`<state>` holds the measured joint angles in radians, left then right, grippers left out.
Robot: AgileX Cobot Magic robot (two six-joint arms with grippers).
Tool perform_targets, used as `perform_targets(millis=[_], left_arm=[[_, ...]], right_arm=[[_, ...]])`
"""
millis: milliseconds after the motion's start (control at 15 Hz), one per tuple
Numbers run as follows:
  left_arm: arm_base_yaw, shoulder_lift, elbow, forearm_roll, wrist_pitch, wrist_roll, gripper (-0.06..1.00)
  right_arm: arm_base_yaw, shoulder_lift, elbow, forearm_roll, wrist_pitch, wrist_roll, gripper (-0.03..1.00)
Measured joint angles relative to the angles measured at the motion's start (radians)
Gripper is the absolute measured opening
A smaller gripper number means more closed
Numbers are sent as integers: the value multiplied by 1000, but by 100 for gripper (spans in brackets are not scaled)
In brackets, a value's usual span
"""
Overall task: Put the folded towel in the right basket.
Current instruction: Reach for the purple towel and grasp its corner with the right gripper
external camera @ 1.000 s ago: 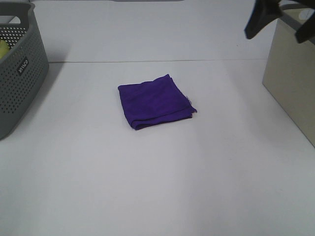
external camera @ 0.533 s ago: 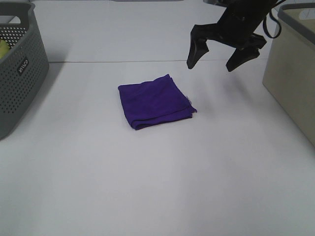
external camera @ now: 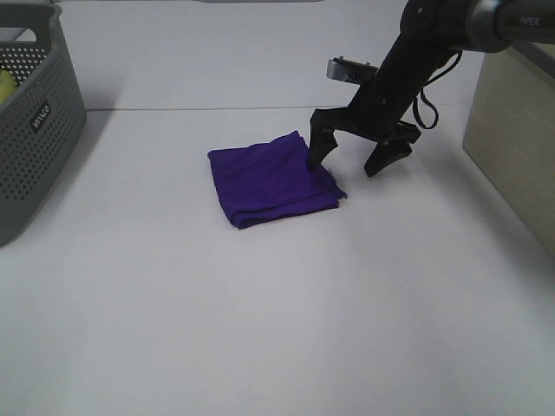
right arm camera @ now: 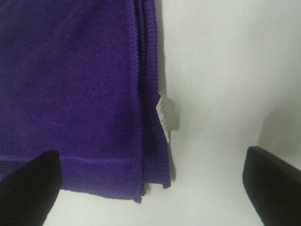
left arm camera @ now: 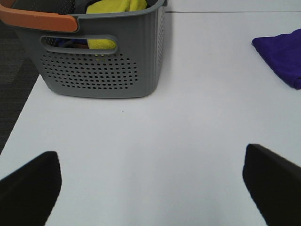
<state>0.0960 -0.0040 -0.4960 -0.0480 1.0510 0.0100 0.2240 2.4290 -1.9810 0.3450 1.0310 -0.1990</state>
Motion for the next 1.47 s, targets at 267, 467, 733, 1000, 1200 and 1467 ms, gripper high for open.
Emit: perform_targets(millis=[267,467,733,1000,1200,1467], left_arm=[[0,0,0,0,0,0,99],[0,0,0,0,0,0,99],[0,0,0,0,0,0,99],[0,0,0,0,0,0,99],[0,0,0,0,0,0,99],[0,0,0,0,0,0,99]], right_arm=[[0,29,0,2,-24,-1,95],[10,38,-1,2,-63,-1,93],[46,69,-23,27,-76,-1,90],[181,104,-41,52,-98,-9,73],[259,119,-47,33,-135,0,27],[282,123,-47,28,-152,3,2]])
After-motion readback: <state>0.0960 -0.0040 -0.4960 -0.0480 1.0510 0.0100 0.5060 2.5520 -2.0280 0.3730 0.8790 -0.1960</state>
